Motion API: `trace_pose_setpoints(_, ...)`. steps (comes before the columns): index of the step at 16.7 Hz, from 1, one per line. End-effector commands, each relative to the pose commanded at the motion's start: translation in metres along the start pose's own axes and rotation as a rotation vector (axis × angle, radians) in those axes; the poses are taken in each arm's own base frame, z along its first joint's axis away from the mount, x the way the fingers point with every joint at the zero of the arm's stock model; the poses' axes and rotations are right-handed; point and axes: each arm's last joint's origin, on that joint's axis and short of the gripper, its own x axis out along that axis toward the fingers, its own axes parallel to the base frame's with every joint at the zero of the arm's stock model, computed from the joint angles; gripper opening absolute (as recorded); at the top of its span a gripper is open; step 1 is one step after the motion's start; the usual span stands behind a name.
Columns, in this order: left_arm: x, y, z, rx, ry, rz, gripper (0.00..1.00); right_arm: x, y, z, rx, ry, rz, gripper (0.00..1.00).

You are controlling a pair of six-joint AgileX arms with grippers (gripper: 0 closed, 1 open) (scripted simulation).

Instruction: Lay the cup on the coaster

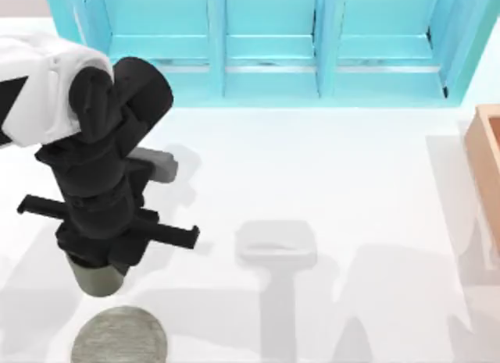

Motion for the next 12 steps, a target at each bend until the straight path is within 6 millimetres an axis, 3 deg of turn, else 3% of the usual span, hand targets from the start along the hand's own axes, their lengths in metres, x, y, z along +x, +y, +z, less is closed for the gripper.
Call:
trace_pose_setpoints(6,-0.008,-0.030,-0.052,-0.235,-0.089,-0.021,0.00,0.000,0.000,0.000,0.000,0.000,0.000,1.00)
trace_pose_setpoints(12,-0.010,-0.034,-0.061,-0.267,-0.113,-0.032,0.00,0.000,0.000,0.000,0.000,0.000,0.000,1.00)
